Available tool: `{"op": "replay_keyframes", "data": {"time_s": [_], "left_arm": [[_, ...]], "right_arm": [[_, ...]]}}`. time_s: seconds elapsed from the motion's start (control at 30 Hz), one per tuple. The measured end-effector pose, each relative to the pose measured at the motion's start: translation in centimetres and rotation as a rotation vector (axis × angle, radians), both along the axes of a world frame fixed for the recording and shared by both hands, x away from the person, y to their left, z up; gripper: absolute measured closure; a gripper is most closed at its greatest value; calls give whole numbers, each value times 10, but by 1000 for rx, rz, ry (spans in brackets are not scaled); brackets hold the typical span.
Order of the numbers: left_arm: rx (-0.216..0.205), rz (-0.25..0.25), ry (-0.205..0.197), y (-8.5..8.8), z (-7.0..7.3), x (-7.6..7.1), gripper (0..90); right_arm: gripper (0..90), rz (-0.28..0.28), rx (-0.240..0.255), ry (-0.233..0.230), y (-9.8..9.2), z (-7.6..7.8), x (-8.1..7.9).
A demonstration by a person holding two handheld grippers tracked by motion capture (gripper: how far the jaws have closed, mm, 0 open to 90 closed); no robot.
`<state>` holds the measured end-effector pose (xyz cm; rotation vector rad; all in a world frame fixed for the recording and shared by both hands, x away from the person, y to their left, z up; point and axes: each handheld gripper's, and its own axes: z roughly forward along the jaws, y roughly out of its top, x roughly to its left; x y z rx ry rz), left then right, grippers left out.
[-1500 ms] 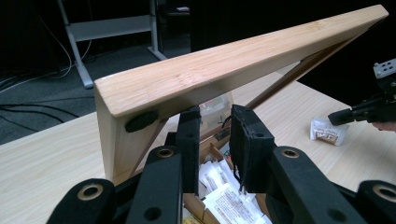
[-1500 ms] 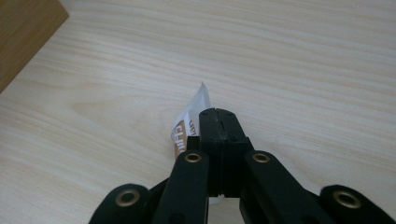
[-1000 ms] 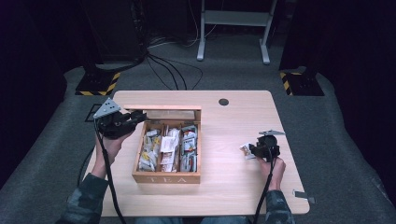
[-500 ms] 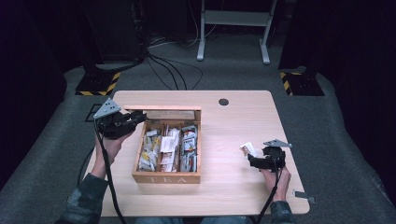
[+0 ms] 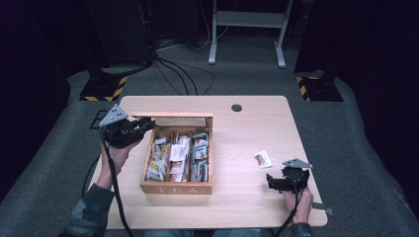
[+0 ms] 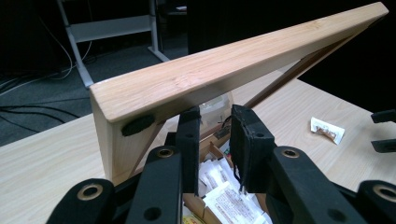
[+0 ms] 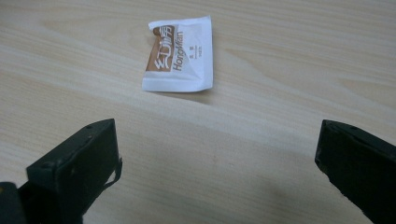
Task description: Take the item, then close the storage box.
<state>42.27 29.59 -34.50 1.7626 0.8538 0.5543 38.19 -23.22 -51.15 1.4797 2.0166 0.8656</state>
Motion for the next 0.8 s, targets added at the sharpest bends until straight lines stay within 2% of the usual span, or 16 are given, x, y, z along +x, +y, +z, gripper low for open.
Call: {"op": "replay_keyframes", "data": {"time_s": [0.07, 0.1, 0.4, 0.47, 0.5, 0.67, 0.8], "left_arm": [[-2, 0, 0, 0, -1, -1, 727], [-1, -2, 2, 0, -1, -1, 727], [3, 0, 0, 0, -1, -3, 727], [1, 0, 0, 0, -2, -3, 727], [1, 2, -2, 0, -2, -3, 727], [-1, 2, -2, 0, -3, -5, 727], [-7, 0, -2, 0, -4, -7, 727]], "right_arm": [[0, -14, 4, 2, 0, -2, -1], [0, 0, -8, 7, -2, -3, -2], [0, -15, 18, 27, -3, -13, -4], [0, -7, 10, 30, -3, -17, -3], [0, -2, -4, 26, -3, -16, -4], [0, -12, 17, 17, -3, -17, -4], [0, -6, 9, 16, -3, -17, -4]]}}
